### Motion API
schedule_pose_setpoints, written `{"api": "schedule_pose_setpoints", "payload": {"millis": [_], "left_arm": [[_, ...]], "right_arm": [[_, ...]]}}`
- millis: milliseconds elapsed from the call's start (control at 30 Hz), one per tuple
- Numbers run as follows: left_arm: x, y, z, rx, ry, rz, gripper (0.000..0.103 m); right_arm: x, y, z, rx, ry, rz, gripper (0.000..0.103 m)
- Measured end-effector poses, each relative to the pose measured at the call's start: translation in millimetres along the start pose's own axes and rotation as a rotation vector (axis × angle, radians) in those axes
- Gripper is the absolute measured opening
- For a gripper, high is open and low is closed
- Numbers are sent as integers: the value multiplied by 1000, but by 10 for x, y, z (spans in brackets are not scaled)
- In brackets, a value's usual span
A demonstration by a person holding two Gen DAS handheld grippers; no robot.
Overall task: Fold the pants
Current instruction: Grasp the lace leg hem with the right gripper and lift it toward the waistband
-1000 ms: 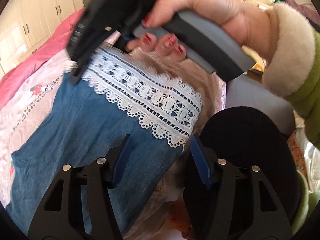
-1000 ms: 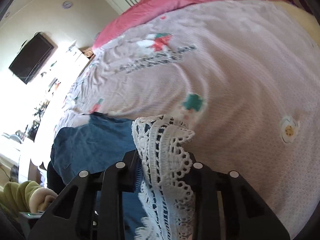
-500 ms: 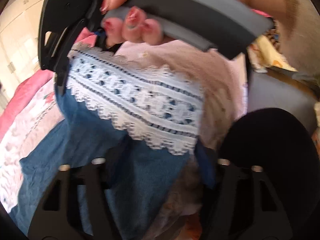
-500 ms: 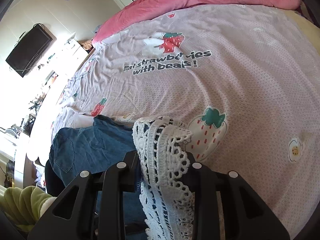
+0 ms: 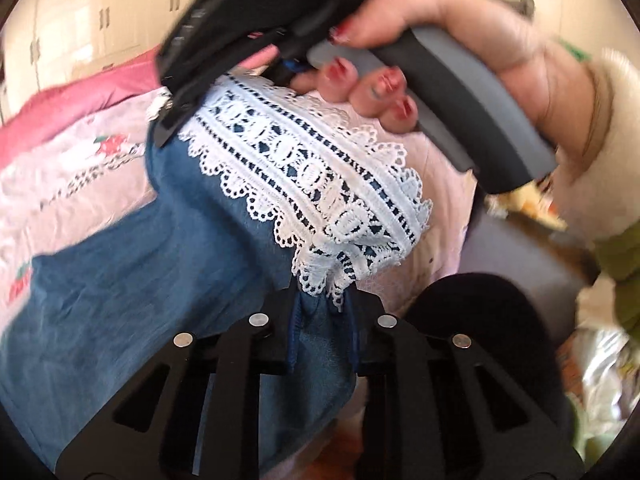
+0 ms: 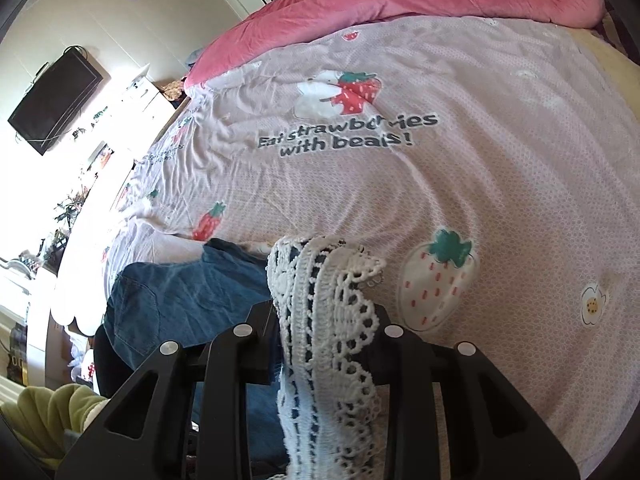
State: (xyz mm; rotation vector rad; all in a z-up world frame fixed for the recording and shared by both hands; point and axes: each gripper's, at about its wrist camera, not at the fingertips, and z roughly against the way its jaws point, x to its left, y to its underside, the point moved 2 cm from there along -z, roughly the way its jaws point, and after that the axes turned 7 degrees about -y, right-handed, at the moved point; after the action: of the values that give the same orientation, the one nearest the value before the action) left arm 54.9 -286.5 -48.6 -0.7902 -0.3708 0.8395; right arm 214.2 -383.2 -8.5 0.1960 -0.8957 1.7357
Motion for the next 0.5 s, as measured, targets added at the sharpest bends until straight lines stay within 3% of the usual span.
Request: {"api": "schedule_pose_setpoints", "payload": {"millis": [133,300,500], "left_arm": [[229,97,267,-48,40,92,12],[431,285,505,-70,56,204,12],[834,615,643,-14,84,392,12]], "right_arm": [[250,-58,-87,24,27,29,26],[651,-128,-406,116,122,84,26],[1054,-121,-1060,254,270,150,26]]}}
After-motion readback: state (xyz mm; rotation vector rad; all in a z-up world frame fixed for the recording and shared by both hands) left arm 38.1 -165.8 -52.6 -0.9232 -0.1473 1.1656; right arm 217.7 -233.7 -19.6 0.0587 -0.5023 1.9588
